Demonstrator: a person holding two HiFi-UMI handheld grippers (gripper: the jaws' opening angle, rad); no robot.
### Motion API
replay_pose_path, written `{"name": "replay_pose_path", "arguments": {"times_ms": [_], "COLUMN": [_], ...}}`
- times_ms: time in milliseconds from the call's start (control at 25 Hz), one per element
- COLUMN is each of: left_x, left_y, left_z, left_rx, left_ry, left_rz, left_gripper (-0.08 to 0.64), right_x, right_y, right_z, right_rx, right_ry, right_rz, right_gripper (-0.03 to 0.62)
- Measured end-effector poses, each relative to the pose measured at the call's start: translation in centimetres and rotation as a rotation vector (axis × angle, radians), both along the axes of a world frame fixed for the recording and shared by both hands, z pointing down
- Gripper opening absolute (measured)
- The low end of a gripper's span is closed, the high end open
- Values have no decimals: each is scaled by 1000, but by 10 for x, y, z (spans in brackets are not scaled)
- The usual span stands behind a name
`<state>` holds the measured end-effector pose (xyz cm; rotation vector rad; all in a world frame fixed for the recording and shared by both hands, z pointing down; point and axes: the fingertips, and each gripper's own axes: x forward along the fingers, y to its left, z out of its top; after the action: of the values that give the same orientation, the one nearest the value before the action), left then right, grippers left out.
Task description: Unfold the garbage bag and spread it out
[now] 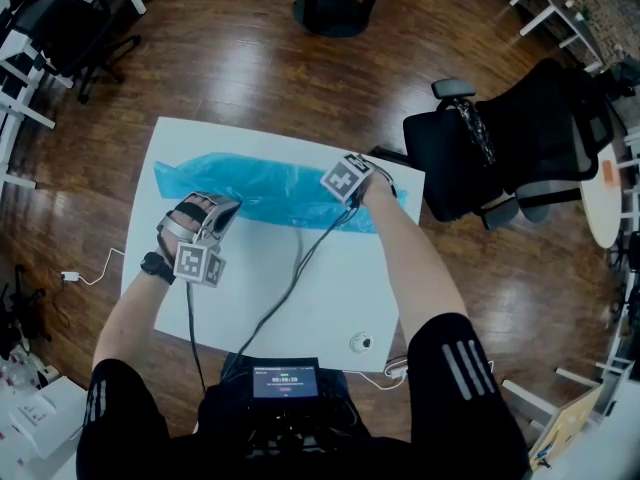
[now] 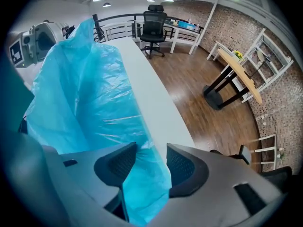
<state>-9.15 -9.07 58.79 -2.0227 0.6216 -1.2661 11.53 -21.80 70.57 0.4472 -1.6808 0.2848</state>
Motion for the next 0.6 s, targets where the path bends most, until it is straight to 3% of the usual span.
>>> {"name": "replay_pose_path", "arguments": {"times_ms": [440, 600], "left_x": [-2, -2], "left_y": [28, 51], "left_z": [1, 10], "left_rx": [-30, -55], "left_ry": [20, 11], "left_rz": [-7, -4], "left_gripper": [2, 2], "right_x": [3, 9], "right_y": [-2, 5], "right_z": [-2, 5], "right_rx": [34, -5], "right_ry": [-9, 26], "right_rz": [68, 102], "right_gripper": [239, 239]}}
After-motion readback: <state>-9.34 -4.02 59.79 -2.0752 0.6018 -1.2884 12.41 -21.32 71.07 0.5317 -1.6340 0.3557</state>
